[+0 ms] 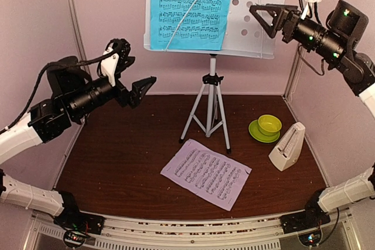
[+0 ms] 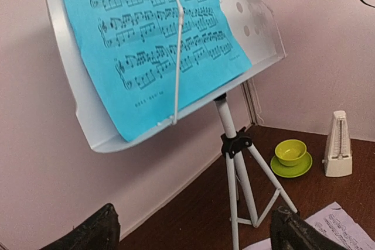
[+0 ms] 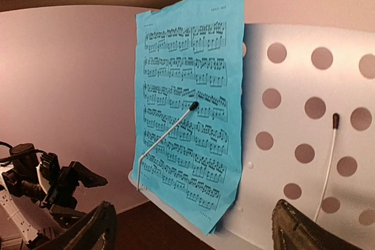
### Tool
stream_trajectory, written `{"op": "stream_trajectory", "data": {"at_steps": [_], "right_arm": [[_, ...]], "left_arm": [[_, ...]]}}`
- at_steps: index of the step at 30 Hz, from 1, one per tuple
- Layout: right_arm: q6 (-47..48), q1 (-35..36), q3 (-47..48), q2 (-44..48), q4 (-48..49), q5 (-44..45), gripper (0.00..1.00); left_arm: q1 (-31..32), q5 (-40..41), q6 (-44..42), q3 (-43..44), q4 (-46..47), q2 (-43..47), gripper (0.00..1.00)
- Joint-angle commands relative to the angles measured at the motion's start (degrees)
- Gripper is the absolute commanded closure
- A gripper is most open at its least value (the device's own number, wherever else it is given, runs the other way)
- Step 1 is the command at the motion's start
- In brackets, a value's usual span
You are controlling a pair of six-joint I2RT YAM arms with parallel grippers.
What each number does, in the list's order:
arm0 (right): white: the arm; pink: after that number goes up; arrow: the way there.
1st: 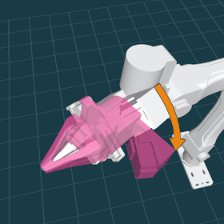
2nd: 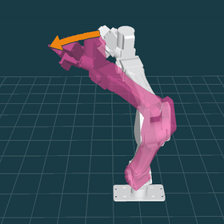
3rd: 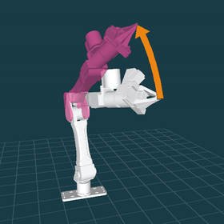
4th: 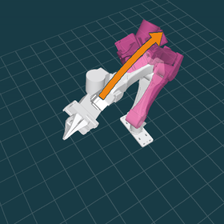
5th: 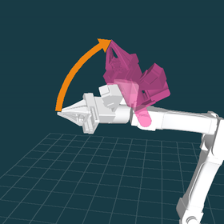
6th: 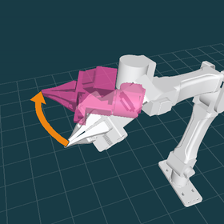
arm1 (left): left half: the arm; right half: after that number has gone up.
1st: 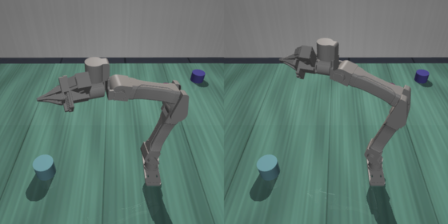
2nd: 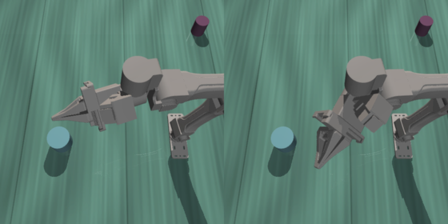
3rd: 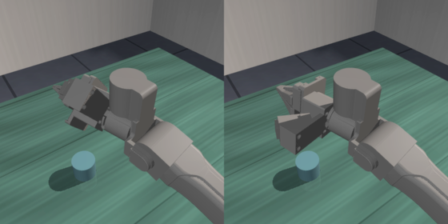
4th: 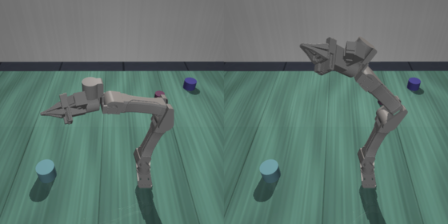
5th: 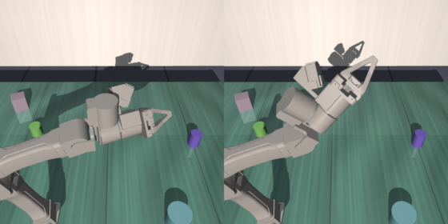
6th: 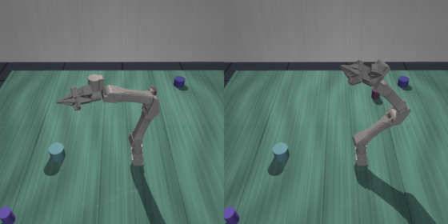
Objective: Set up the instrument practice props
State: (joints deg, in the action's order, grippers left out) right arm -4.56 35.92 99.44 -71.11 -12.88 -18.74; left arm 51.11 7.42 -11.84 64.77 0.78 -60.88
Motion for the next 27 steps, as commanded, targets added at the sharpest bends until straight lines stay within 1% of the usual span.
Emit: {"op": "stream_trajectory", "data": {"at_steps": [1,4,9,13,15,18,21,23,27], "right_arm": [[-3.2,1.7,-9.9,6.9,-3.5,0.2,0.09],[-4.8,2.4,-19.4,12.7,-5.4,0.4,0.11],[-8.7,5.5,-34.6,21.3,-4.9,3.4,0.14],[-10.8,9.0,-44.3,24.1,-4.8,5.8,0.15],[-11.3,9.6,-48.5,23.7,-4.7,5.9,0.15],[-11.2,10.2,-54.6,21.6,-3.2,5.9,0.16],[-12.1,10.9,-59.8,18.7,-0.1,5.6,0.17],[-12.8,11.3,-62.2,16.3,1.7,5.9,0.17],[-12.5,11.8,-64.0,10.7,3.7,7.6,0.18]], "left_arm": [[0.2,0.7,7.6,-4.8,-3.6,2.9,0.09],[0.2,0.1,13.0,-9.6,-4.4,4.5,0.10],[-0.2,-1.1,24.7,-18.8,-3.5,6.5,0.09],[-1.0,-3.9,33.3,-23.1,-4.9,5.3,0.09],[-1.8,-6.1,37.5,-25.1,-5.5,4.0,0.09],[-4.3,-12.6,43.2,-28.0,-5.1,0.8,0.09],[-6.9,-18.9,47.1,-29.5,-5.0,-2.7,0.09],[-7.2,-21.1,48.9,-31.1,-4.1,-4.1,0.09],[-7.3,-23.3,53.6,-34.8,-0.3,-5.7,0.09]]}}
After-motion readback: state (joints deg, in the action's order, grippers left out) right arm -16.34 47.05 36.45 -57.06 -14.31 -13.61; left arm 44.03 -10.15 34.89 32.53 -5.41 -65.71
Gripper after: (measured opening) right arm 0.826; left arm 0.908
